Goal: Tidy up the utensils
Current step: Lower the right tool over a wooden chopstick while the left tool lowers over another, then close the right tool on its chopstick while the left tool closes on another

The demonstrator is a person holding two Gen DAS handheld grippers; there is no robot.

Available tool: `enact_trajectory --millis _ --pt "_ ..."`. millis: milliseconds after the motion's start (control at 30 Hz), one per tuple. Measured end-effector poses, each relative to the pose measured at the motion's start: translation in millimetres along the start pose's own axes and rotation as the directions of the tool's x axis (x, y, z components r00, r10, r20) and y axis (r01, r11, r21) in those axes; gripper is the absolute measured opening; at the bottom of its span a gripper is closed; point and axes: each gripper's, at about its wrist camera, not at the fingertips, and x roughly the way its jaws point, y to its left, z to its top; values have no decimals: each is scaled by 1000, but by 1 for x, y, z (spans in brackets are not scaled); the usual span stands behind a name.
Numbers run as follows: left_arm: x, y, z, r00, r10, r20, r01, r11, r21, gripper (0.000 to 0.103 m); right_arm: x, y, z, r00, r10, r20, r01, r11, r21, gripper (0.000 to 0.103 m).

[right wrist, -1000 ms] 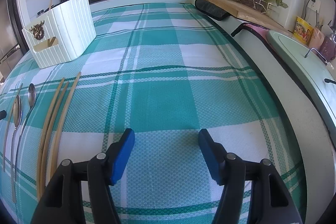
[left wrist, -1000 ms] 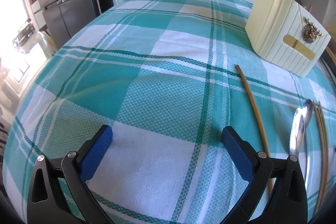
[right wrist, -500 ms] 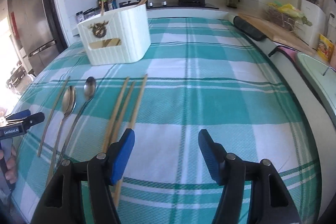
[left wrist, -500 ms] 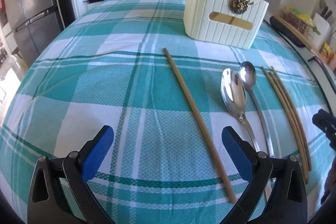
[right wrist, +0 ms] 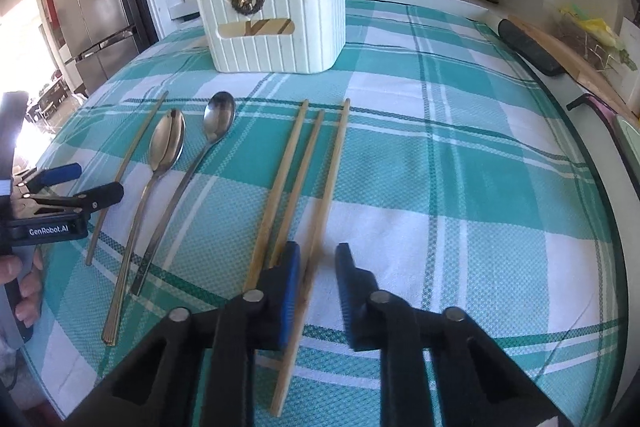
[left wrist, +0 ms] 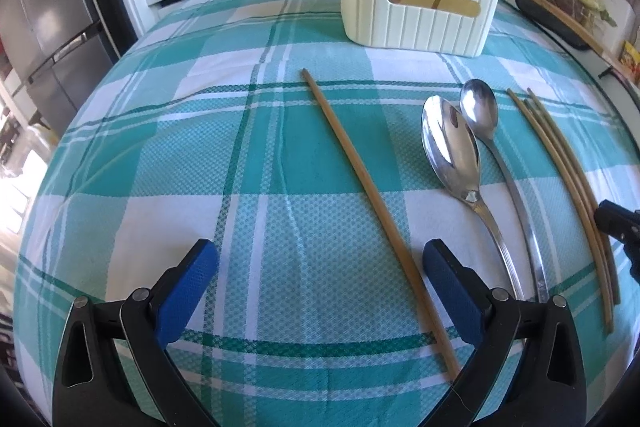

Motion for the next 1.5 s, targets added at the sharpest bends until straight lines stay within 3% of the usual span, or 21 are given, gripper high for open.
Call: enact_trajectory --millis 233,367,467,633,1100,1167,1267,1333,1500 --pt "-9 19 -7 1000 -22 5 22 1000 14 83 -5 -19 -7 996 -89 19 88 995 55 6" --pt "-10 35 -11 1000 -12 17 12 1000 -3 84 -12 -41 -15 989 -147 27 144 985 98 6" --pt "-6 46 -10 1000 2 16 -2 1000 -23 92 -17 -56 -23 973 -229 34 224 969 102 7" --pt "3 53 -5 1000 -4 7 4 1000 -30 103 -21 -76 -24 970 -239 31 233 962 140 8" --pt "11 56 2 1000 -30 5 30 999 -34 103 -16 -80 -23 974 -223 34 216 965 147 10" --pt "11 56 2 1000 -31 3 31 999 -33 103 -17 -80 -23 974 -224 34 216 965 151 14" --pt "12 56 4 999 -36 -2 36 999 -26 103 -17 -82 -21 970 -241 27 235 961 149 27" --pt "12 56 6 999 -40 -15 40 999 -19 103 -16 -85 -20 972 -233 23 228 964 140 48" --pt "12 57 4 998 -58 -14 58 998 7 103 -12 -94 -18 985 -169 27 164 977 134 50"
